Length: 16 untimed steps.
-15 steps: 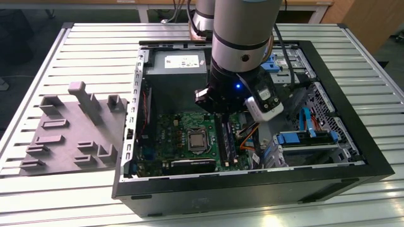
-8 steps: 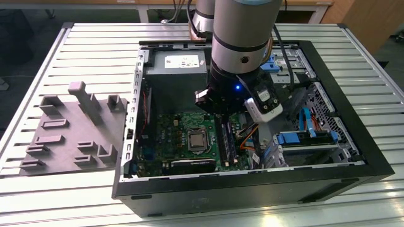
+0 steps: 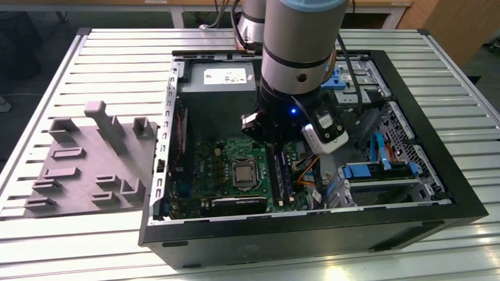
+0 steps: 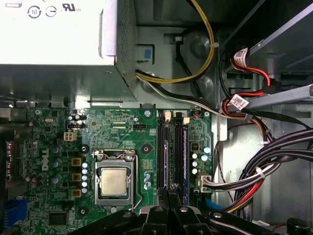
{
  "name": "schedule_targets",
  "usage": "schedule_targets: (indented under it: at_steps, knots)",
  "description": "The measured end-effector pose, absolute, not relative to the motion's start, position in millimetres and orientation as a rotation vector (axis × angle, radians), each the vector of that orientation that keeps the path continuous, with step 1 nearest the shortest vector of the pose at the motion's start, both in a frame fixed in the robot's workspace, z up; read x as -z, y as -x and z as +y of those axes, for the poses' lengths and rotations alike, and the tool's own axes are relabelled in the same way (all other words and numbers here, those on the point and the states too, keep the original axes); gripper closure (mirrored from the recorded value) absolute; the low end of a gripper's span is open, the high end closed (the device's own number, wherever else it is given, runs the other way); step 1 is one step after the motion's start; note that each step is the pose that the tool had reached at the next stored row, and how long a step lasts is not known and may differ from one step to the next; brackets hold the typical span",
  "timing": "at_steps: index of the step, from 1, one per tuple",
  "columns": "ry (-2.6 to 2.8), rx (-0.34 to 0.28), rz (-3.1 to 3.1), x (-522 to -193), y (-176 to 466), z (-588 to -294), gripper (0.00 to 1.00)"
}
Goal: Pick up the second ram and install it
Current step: 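Insert the second ram into the second slot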
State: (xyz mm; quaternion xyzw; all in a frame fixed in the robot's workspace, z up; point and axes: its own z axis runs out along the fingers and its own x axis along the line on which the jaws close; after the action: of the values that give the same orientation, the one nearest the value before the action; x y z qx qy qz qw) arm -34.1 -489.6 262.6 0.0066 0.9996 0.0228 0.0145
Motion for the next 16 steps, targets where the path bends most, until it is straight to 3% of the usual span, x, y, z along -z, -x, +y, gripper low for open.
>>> schedule_targets:
  at_steps: [16]
  knots:
    - [-0.021,-0.071,3.112,-251.9,33.3,-489.6,0.88]
